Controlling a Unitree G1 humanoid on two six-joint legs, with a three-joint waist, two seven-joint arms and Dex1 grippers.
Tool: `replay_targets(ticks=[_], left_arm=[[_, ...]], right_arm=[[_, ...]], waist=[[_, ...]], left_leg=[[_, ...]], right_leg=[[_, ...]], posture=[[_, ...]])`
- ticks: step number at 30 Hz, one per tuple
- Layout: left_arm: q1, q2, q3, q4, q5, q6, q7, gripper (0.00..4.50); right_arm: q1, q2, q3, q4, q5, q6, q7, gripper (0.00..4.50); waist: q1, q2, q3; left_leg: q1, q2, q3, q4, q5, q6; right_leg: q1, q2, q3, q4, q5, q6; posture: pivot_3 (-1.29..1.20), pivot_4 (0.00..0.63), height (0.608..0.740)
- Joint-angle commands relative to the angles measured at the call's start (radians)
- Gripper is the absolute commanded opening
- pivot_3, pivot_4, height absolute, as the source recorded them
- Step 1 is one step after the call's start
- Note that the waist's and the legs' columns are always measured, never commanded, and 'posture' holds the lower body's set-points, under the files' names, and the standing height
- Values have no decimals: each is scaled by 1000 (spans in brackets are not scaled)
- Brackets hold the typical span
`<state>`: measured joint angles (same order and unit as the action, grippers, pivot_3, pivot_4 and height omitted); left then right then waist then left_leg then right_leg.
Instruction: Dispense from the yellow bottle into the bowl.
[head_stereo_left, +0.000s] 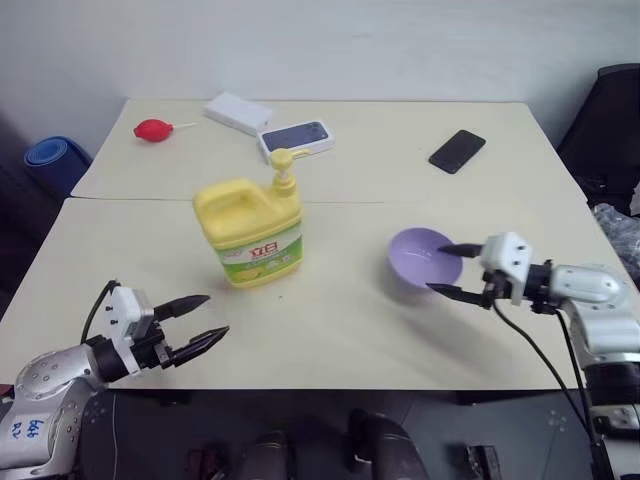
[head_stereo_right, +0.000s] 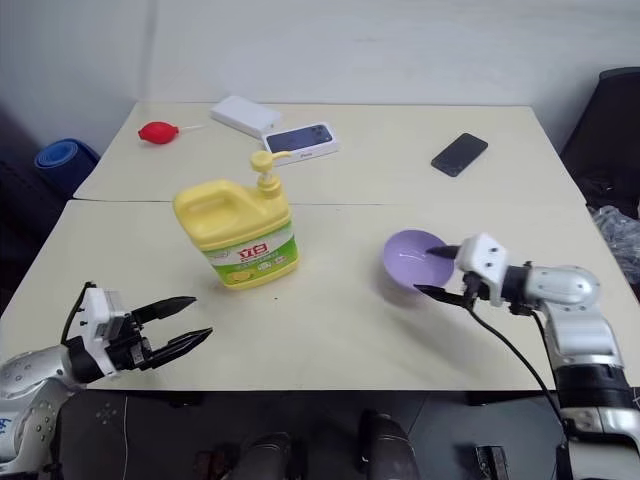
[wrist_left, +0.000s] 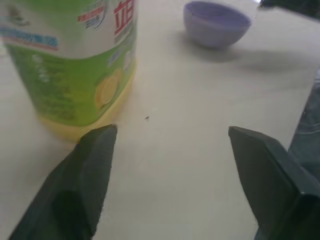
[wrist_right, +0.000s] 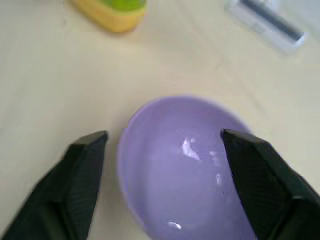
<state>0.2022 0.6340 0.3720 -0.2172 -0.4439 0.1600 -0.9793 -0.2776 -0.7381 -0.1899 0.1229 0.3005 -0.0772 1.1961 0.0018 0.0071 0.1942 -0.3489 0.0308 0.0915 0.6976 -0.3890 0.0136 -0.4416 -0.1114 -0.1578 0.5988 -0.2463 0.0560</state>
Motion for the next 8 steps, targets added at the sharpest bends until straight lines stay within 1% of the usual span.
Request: replay_targets(ticks=[1, 2, 4, 6, 8], left_arm=[[53, -18, -7, 6, 78, -144, 15, 4472], [66, -25, -11, 6, 93, -168, 26, 4472], [91, -41, -22, 5, 127, -209, 54, 4472], [111, -66, -29, -3, 158, -222, 104, 4472], [124, -80, -40, -25, 176, -202, 147, 4472]], right_arm=[[185, 33, -57, -199, 189, 37, 56, 4472], [256, 35, -56, -257, 239, 58, 84, 4472], [383, 54, -37, -291, 217, -46, 133, 4472], [448, 88, -37, -261, 170, -153, 122, 4472], [463, 110, -48, -214, 125, -245, 91, 4472]], waist=[[8, 0, 0], [12, 0, 0], [21, 1, 0], [22, 0, 0], [21, 0, 0]], left_leg=[[0, 0, 0, 0, 0, 0], [0, 0, 0, 0, -1, 1], [0, 0, -1, 0, -1, 1], [1, 0, 0, 0, -2, 2], [5, -1, 3, 0, -3, 5]], right_leg=[[0, 0, 0, -2, 0, 0], [0, -1, 1, -3, 0, 0], [0, -1, 2, -2, 0, 0], [0, -1, 4, -3, 0, 0], [3, -2, 5, -2, 1, 1]], posture=[[0, 150, 740], [0, 150, 740], [0, 150, 740], [0, 150, 740], [0, 150, 740]])
